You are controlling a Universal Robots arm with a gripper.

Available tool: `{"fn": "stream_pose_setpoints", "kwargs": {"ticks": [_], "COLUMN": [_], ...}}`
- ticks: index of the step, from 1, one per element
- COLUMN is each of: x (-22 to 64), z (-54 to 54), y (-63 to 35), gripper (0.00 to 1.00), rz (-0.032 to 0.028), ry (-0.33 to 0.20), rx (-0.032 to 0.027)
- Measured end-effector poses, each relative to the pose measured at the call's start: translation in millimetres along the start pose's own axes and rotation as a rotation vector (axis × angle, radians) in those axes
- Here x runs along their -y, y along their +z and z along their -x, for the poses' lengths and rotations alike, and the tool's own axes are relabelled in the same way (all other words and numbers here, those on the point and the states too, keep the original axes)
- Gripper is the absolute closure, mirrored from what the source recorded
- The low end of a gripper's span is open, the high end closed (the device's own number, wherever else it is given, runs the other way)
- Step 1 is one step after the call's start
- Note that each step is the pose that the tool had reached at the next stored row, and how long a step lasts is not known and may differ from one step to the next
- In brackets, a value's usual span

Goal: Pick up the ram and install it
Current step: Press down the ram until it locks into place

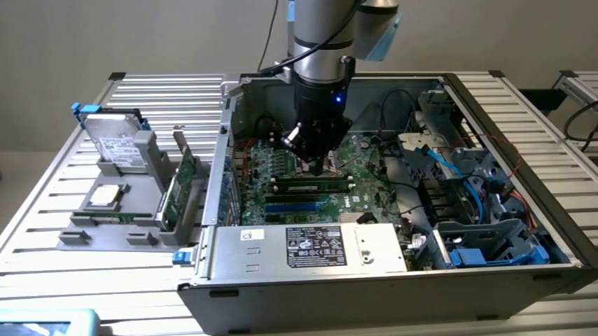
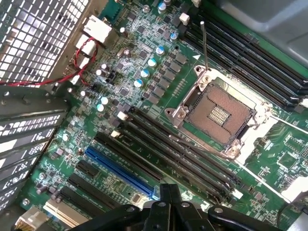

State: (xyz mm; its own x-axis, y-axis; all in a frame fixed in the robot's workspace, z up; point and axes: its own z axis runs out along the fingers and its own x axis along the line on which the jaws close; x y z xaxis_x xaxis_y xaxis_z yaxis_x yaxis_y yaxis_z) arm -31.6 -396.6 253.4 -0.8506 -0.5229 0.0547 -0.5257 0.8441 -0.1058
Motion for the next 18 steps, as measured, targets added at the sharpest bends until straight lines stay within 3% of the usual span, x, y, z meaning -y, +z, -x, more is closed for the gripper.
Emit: {"fn": "stream_pose_setpoints", "kwargs": {"ticks": [18], "x": [0.0], "z": [0.0], "y": [0.2], "gripper": [0.89], "rz": [0.0106], "ry": [0.221], "rx": [-0.0187]}}
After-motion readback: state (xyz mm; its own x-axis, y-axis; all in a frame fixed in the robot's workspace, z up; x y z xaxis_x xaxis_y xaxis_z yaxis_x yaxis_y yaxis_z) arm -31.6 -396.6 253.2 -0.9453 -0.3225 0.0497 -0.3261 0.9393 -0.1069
